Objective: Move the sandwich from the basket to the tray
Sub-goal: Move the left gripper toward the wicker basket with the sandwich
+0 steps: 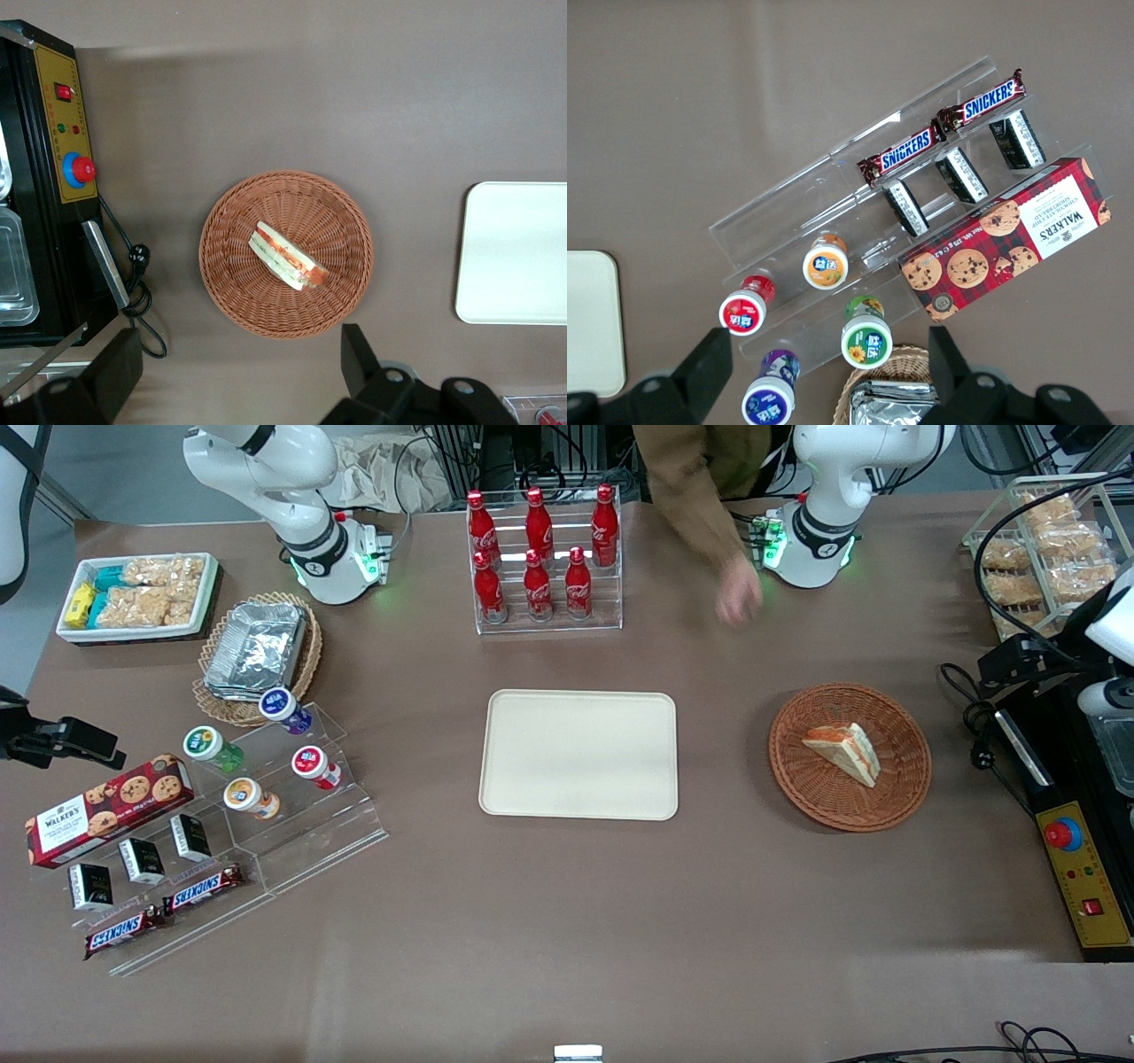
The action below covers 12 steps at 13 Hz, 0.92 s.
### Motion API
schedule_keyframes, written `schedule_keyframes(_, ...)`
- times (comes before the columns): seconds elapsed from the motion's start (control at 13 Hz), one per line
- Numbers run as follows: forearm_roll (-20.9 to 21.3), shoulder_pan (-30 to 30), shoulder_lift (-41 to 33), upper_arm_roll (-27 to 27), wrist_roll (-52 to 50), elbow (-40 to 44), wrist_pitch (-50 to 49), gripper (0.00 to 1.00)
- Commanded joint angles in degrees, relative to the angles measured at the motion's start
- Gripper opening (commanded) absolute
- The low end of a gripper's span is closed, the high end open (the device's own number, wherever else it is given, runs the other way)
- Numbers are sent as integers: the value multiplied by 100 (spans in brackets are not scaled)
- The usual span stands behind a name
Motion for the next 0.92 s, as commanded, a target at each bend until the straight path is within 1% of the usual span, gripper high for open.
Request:
schedule_keyframes(0.0,67,-18,86,-6,-87,197,-68,100)
schedule_keyframes(0.15,58,-19,86,3,-157,197,-94,100)
schedule_keyframes(0.23,110,-45,86,-6,-480,136,-120,100)
schedule_keyframes(0.31,102,-54,77,-41,-1214,31,-147,100)
schedule_keyframes(0.38,-12,-62,7,-50,-2144,-205,-95,100)
schedule_keyframes(0.46,-274,-54,-107,-24,-3049,-373,-103,100)
schedule_keyframes(0.54,-416,-45,-212,-15,-3659,-679,-51,100)
schedule_keyframes(0.62,-391,-54,-439,-15,-3795,-1100,141,100)
schedule_keyframes(0.69,-382,-54,-781,-32,-3858,-1765,526,100)
schedule_keyframes(0.85,-373,-36,-1624,-6,-4094,-3442,1754,100)
